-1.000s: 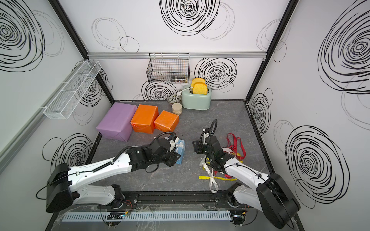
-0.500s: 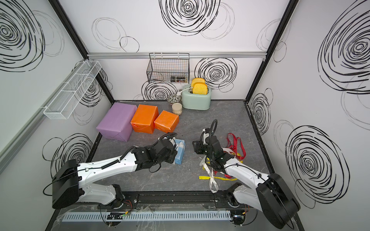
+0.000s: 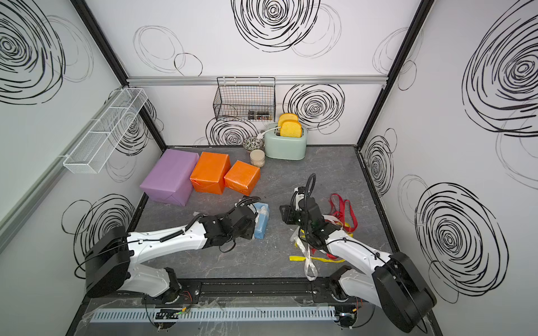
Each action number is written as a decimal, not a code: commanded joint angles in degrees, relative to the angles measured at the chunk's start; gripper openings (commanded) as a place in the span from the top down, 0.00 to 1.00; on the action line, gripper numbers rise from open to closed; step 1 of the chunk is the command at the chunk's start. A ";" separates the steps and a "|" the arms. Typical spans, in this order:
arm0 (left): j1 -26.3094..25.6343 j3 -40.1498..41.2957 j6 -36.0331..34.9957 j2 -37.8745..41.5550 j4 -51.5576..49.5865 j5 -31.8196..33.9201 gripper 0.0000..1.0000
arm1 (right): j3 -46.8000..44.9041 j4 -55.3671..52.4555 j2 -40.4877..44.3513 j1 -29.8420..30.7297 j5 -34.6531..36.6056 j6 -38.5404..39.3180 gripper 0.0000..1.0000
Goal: Untie the ribbon bows on the gift boxes
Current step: Untie the ribbon from the gift box.
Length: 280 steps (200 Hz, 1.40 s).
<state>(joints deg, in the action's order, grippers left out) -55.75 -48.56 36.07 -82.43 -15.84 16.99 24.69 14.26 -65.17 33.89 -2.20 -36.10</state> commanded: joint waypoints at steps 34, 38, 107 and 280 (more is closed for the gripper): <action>0.11 -0.77 -0.98 -1.11 1.19 4.60 0.85 | -0.16 1.04 0.90 -0.24 1.54 -0.27 0.48; 0.01 -0.63 -1.14 -0.86 1.32 4.70 0.86 | -0.02 0.83 0.92 -0.29 1.72 -0.15 0.48; -0.94 3.65 -1.98 3.05 4.62 7.53 1.00 | 9.09 -8.23 -0.67 1.30 1.08 1.83 0.37; -0.24 9.88 -1.57 13.31 9.02 7.86 1.00 | 44.92 -28.09 -36.38 13.38 -6.90 8.09 0.37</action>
<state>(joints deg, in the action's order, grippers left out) -56.23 -39.33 33.89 -70.04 -8.93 23.66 68.03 -11.40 -99.85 46.81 -9.06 -27.99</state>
